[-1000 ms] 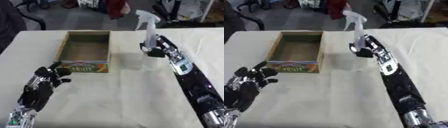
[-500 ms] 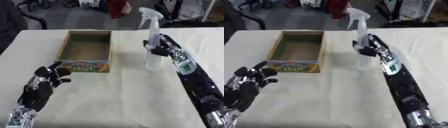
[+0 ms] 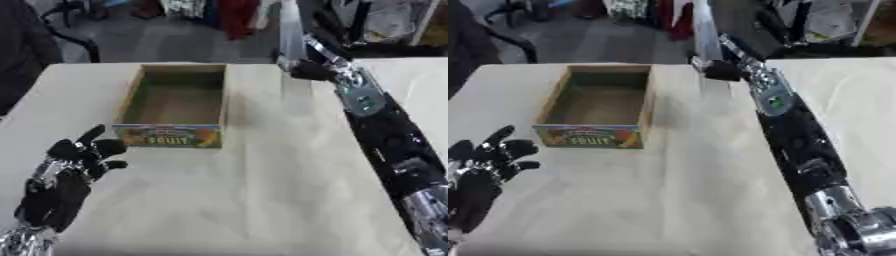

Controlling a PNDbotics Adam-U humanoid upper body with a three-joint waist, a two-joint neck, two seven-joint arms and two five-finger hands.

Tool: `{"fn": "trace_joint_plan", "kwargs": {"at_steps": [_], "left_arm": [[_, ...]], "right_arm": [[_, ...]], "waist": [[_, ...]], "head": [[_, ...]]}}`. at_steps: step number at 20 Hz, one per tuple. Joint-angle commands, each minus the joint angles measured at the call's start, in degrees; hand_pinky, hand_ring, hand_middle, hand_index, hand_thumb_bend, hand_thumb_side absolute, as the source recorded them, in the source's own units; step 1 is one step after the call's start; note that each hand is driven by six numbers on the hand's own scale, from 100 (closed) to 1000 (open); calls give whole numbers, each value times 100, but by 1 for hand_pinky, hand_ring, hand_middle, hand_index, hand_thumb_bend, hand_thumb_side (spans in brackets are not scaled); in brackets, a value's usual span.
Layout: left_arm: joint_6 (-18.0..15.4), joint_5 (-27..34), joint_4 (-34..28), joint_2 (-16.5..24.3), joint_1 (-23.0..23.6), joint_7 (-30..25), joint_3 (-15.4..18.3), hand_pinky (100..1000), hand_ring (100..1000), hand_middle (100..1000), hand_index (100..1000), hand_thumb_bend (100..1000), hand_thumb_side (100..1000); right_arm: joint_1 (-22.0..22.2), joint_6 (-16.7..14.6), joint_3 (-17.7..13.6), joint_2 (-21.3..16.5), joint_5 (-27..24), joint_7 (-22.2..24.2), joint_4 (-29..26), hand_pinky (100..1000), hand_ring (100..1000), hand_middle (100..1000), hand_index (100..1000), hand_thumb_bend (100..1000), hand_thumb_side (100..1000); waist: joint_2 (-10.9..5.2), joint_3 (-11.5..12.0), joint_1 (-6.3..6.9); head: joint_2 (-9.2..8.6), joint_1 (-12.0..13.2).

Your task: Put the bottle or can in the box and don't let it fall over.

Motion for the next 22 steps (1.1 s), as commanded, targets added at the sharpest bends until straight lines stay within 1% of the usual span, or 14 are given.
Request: {"fn": "trace_joint_plan", "kwargs": {"at_steps": [1,4,5,7,8,10,11,12,13,15,16,17,18,22], "left_arm": [[24,110,-101,42,-234,-75,-74,788,845,757,988,234,950],[74,152,-68,31,-430,-128,-131,788,844,757,988,239,953],[92,158,-55,25,-482,-138,-144,788,844,757,988,240,953],[119,171,-40,2,-577,-152,-159,788,844,757,989,244,954],[133,174,-33,-10,-614,-153,-160,788,844,756,989,245,957],[162,173,-21,-30,-668,-152,-161,788,844,756,989,249,963],[174,168,-15,-38,-686,-154,-165,788,844,756,989,249,963],[185,164,-10,-45,-704,-160,-172,788,844,756,989,252,965],[196,159,-6,-51,-719,-167,-179,788,844,756,989,253,967],[207,152,-2,-58,-739,-174,-181,788,843,756,989,255,971],[213,144,3,-61,-743,-171,-176,788,843,756,989,255,972],[216,138,6,-63,-746,-170,-173,788,843,756,989,256,973],[217,132,8,-64,-746,-170,-172,789,844,756,989,256,974],[216,115,12,-65,-736,-180,-178,789,844,756,989,256,975]], "right_arm": [[-349,-139,38,-155,-103,66,-142,291,215,100,134,100,470],[-505,-271,65,-123,-164,109,-121,331,244,100,150,100,470],[-530,-306,65,-101,-187,130,-99,369,269,105,168,100,470],[-539,-343,59,-41,-233,220,-18,442,348,183,236,100,463],[-532,-339,54,-8,-244,285,34,489,408,242,304,100,451],[-516,-345,78,40,-191,440,120,641,643,498,624,100,393],[-510,-383,108,48,-126,522,145,641,643,498,624,100,393],[-497,-439,159,44,-49,609,179,771,834,707,878,100,316],[-484,-507,239,26,39,700,224,861,923,805,953,100,537],[-469,-658,310,-28,209,873,196,949,993,878,993,100,688],[-459,-736,274,-48,298,924,145,965,1000,894,1000,100,745],[-449,-788,220,-55,384,924,96,974,1000,910,1000,100,939],[-449,-816,155,-48,470,884,37,984,1000,912,1000,100,817],[-511,-879,83,15,820,615,-249,1000,1000,939,1000,100,813]], "waist": [[3,180,-44],[116,466,-127],[146,532,-151],[209,645,-193],[239,688,-212],[288,750,-245],[304,770,-257],[319,788,-274],[331,801,-285],[354,811,-304],[364,811,-309],[370,809,-312],[375,807,-314],[378,803,-315]], "head": [[-211,-425],[-369,-842],[-404,-948],[-473,-1137],[-500,-1207],[-528,-1307],[-533,-1342],[-534,-1368],[-534,-1384],[-533,-1406],[-529,-1407],[-523,-1405],[-519,-1401],[-511,-1404]]}}
